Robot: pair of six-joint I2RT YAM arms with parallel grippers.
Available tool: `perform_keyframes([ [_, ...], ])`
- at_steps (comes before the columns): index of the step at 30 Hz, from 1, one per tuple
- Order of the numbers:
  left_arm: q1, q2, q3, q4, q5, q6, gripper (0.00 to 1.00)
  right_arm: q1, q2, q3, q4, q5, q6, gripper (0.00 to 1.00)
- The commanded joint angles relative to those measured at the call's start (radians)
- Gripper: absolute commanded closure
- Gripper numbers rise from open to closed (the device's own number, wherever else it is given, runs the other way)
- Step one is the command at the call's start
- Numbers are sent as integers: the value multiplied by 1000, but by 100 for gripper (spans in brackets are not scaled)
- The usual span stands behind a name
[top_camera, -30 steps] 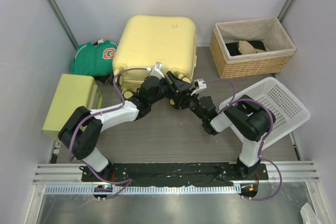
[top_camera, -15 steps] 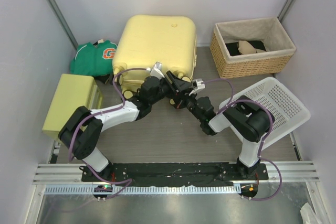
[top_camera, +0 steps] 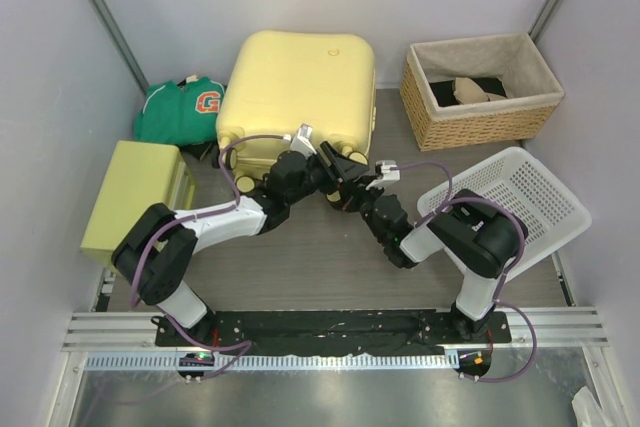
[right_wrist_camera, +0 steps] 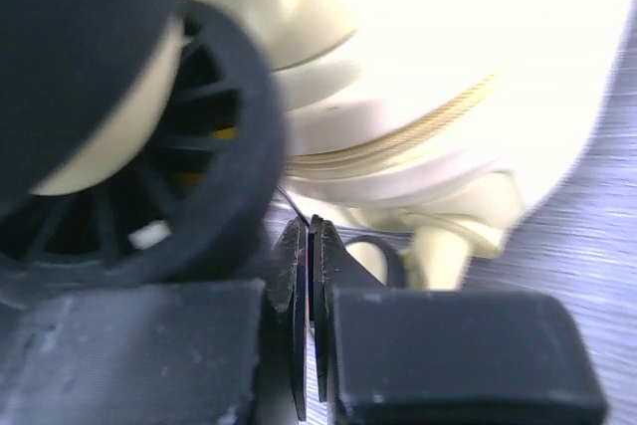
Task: Open, take out, and arrange the luggage
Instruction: Unzip the luggage at the center of the board.
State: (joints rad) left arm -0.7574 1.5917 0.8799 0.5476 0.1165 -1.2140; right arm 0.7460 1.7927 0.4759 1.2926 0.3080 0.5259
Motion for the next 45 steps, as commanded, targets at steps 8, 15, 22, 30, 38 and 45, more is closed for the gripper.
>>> perform_keyframes([
  [8, 9, -162, 11, 175, 81, 27, 100, -31, -105, -54, 350, 344, -81, 99],
  [15, 10, -156, 169, -145, 211, 252, 100, -31, -134, -66, 363, 60, -46, 96],
  [22, 12, -44, 271, -125, 411, 256, 93, -31, -280, -167, 152, 68, -35, 63],
  [30, 45, -64, 255, -200, 379, 283, 24, -31, -544, -252, -131, 28, -84, 41],
  [38, 107, -249, 260, -570, 201, 559, 0, -30, -550, -269, -142, -47, -109, 30],
  [45, 197, -421, 267, -878, 25, 744, 0, -23, -483, -276, -65, -104, -76, 30],
])
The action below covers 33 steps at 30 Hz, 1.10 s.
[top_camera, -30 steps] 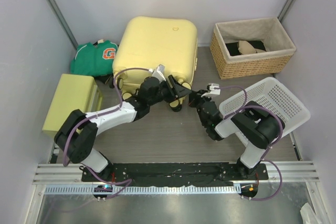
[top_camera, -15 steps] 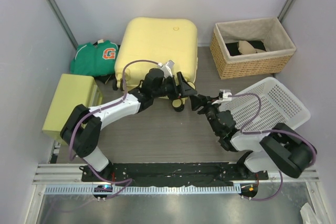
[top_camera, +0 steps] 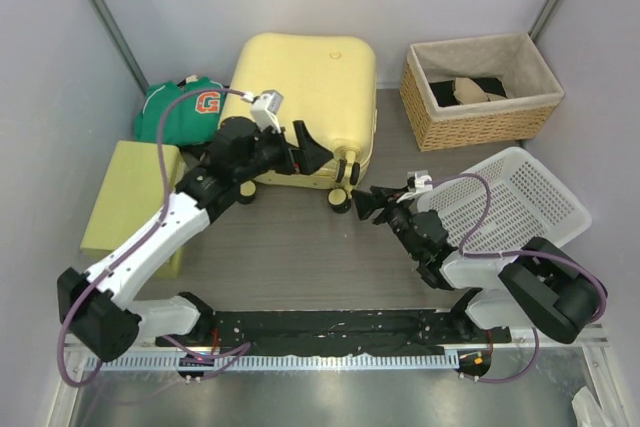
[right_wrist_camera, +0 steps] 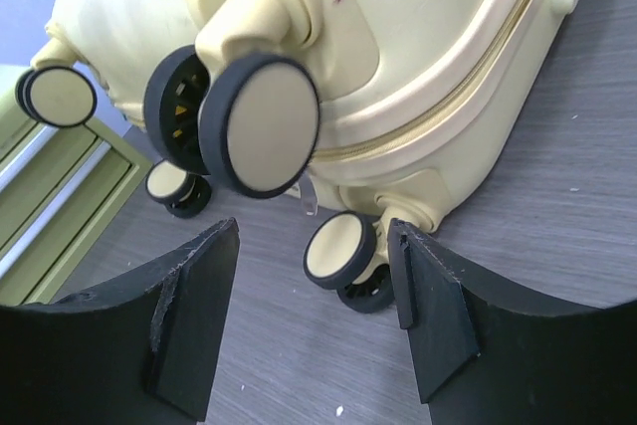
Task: Open, take out, and arrange the luggage
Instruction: Unzip the luggage at the center of the board.
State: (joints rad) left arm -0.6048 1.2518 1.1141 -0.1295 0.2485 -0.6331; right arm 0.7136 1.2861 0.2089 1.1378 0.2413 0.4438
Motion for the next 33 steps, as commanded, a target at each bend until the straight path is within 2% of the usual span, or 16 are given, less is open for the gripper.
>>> perform_keyframes([
  [1, 53, -98, 42, -231, -173, 191, 0, 9, 25, -12, 97, -39, 10, 31],
  [3, 63, -137, 68, -328, -282, 281, 0, 14, 22, -20, 97, -46, 26, 30],
  [6, 77, -131, 110, -461, -524, 367, 0, 21, 16, -20, 71, -63, 35, 31],
  [9, 143, -98, 133, -555, -598, 395, 0, 29, 22, -26, 60, -69, 41, 30],
  [12, 239, -62, 148, -584, -508, 421, 0, 33, 41, -28, 57, -73, 50, 30],
  [17, 335, 9, 170, -613, -480, 473, 0, 43, 123, -5, 138, -83, 52, 31],
  [22, 375, 55, 147, -549, -374, 463, 0, 44, 237, 14, 259, -111, 78, 33],
  [26, 392, 78, 151, -527, -333, 457, 0, 46, 268, 26, 277, -100, 79, 34],
  [33, 393, 159, 161, -521, -163, 406, 1, 46, 277, 37, 284, -24, 13, 35],
])
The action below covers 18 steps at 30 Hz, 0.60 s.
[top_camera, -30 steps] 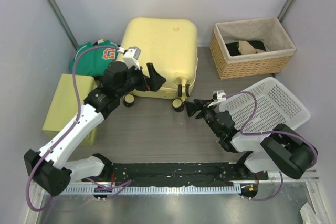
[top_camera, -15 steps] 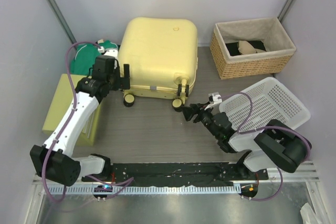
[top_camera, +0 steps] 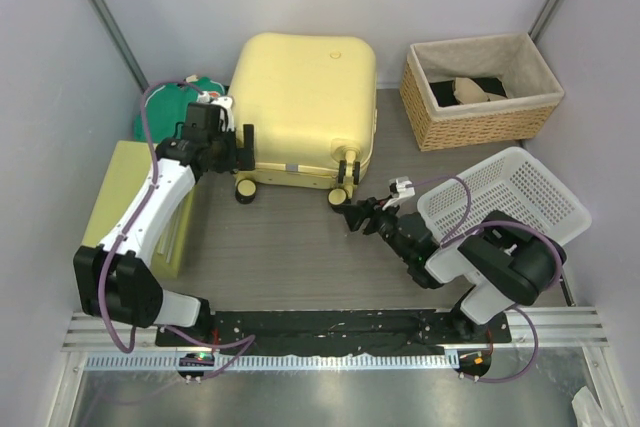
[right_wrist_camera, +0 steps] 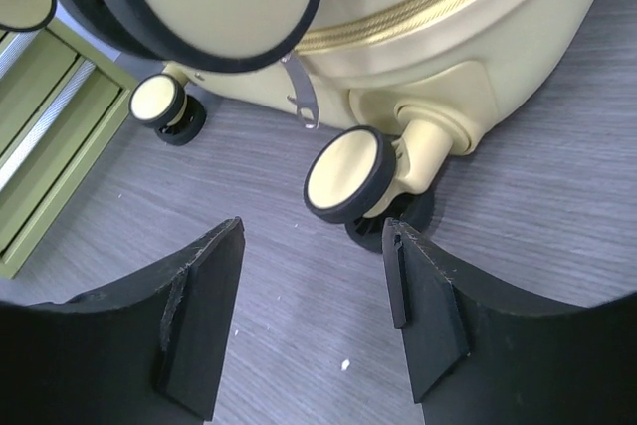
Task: Open, take out, and arrange the luggage
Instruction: Unzip the luggage at the center of the board.
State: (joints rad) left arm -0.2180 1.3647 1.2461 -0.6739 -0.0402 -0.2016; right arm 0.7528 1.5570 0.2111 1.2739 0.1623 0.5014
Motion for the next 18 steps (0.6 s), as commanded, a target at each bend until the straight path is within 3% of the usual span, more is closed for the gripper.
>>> perform_keyframes([
  [1, 6, 53, 27, 27, 155, -28, 4, 6, 12, 40, 165, 62, -47, 35],
  [6, 6, 56, -20, 51, 260, -55, 25, 6, 64, 82, 188, 98, -83, 36],
  [7, 5, 56, -25, 37, 270, -48, 39, 6, 70, 97, 197, 103, -90, 36],
  [9, 5, 39, -40, 43, 292, -51, 52, 5, 90, 115, 199, 117, -107, 36],
  [10, 6, 31, -46, 54, 298, -58, 64, 5, 97, 132, 200, 123, -110, 36],
  [12, 6, 8, -59, 60, 304, -64, 75, 5, 116, 148, 220, 134, -115, 37],
  [13, 5, 4, -60, 63, 303, -64, 86, 5, 126, 161, 228, 138, -115, 37],
  [16, 5, -18, -65, 66, 304, -67, 100, 3, 167, 195, 248, 143, -113, 38],
  [18, 5, -27, -73, 73, 309, -70, 100, 5, 190, 208, 278, 161, -109, 39],
])
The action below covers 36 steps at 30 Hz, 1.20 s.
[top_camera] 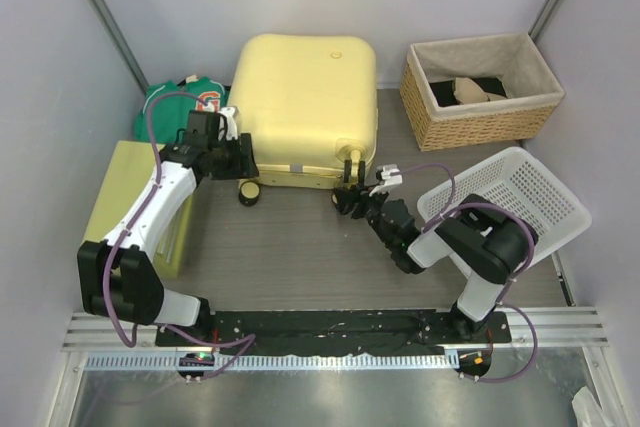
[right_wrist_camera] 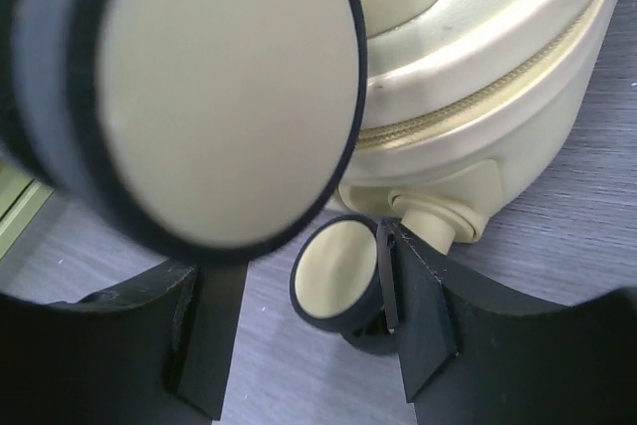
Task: Open, take out, and arrange the luggage
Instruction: Unzip the luggage at the center of the board.
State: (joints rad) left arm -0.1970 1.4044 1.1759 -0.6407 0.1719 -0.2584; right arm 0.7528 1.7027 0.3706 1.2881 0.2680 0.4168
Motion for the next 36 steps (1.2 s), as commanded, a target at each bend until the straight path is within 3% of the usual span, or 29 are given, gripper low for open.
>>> perform_keyframes([
  [1, -16, -70, -4, 42, 101, -15, 100, 5, 55, 57, 270, 65, -21, 39],
  [8, -15, -88, -15, 44, 107, -18, 100, 5, 98, 79, 310, 134, -36, 41],
  [13, -16, -94, -15, 44, 104, -16, 100, 3, 107, 93, 344, 137, -55, 48],
  [22, -16, -87, -15, 36, 92, -13, 100, 5, 83, 96, 379, 134, -53, 68],
  [30, -15, -84, -10, 23, 57, -5, 100, 5, 52, 77, 379, 131, -67, 99],
  [36, -16, -88, -7, 13, 14, 16, 100, 5, 37, 44, 379, 180, -81, 99],
])
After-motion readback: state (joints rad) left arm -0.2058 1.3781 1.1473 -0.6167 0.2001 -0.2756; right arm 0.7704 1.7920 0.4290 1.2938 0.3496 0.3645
